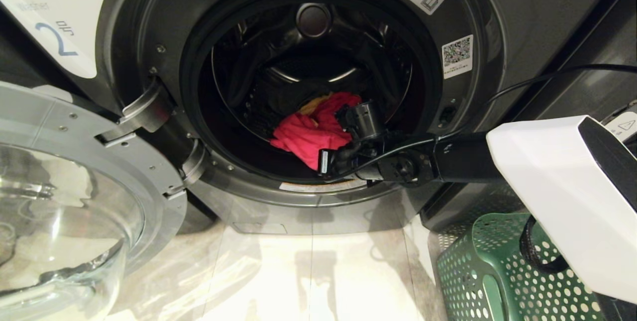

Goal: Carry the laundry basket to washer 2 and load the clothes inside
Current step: Place the clothes into the washing machine

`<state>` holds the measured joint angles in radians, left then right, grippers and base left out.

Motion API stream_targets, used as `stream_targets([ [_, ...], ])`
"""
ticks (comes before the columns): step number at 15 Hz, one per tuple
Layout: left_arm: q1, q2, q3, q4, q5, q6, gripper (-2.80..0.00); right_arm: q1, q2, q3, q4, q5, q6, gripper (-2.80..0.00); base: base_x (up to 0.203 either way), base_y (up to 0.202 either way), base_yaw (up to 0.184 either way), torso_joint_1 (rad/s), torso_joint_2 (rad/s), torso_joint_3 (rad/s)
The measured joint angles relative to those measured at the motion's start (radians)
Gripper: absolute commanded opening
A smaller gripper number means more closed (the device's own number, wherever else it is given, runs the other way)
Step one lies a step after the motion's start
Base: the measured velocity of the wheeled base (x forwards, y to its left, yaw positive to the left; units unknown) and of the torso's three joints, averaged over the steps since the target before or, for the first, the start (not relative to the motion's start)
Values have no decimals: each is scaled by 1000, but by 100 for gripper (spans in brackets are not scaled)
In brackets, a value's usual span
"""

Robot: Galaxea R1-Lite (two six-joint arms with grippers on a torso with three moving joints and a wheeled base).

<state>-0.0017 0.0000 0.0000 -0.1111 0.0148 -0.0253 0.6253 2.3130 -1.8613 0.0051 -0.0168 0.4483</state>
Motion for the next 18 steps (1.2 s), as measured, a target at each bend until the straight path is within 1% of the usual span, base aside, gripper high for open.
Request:
stream_targets([
  [3, 0, 0, 0, 0, 0, 0, -280, 1, 60, -65, 18, 16, 1, -280, 0, 0, 0, 0, 0, 0],
  [5, 0, 0, 0, 0, 0, 0, -280, -4, 100, -92, 7, 16, -9, -280, 0, 0, 0, 0, 0, 0],
  [7, 0, 0, 0, 0, 0, 0, -280, -13, 130, -100, -39, 1, -25, -280, 0, 0, 0, 0, 0, 0],
  [9, 0, 0, 0, 0, 0, 0, -280, -22, 152, -101, -69, -49, -73, -280, 0, 0, 0, 0, 0, 0],
  [11, 0, 0, 0, 0, 0, 0, -280, -32, 164, -102, -155, -98, -109, -280, 0, 0, 0, 0, 0, 0],
  [14, 0, 0, 0, 0, 0, 0, -280, -49, 173, -100, -352, -171, -218, -280, 0, 0, 0, 0, 0, 0],
  [16, 0, 0, 0, 0, 0, 0, -280, -56, 175, -100, -484, -203, -285, -280, 0, 0, 0, 0, 0, 0],
  [18, 0, 0, 0, 0, 0, 0, -280, -61, 172, -98, -585, -215, -338, -280, 0, 0, 0, 0, 0, 0],
])
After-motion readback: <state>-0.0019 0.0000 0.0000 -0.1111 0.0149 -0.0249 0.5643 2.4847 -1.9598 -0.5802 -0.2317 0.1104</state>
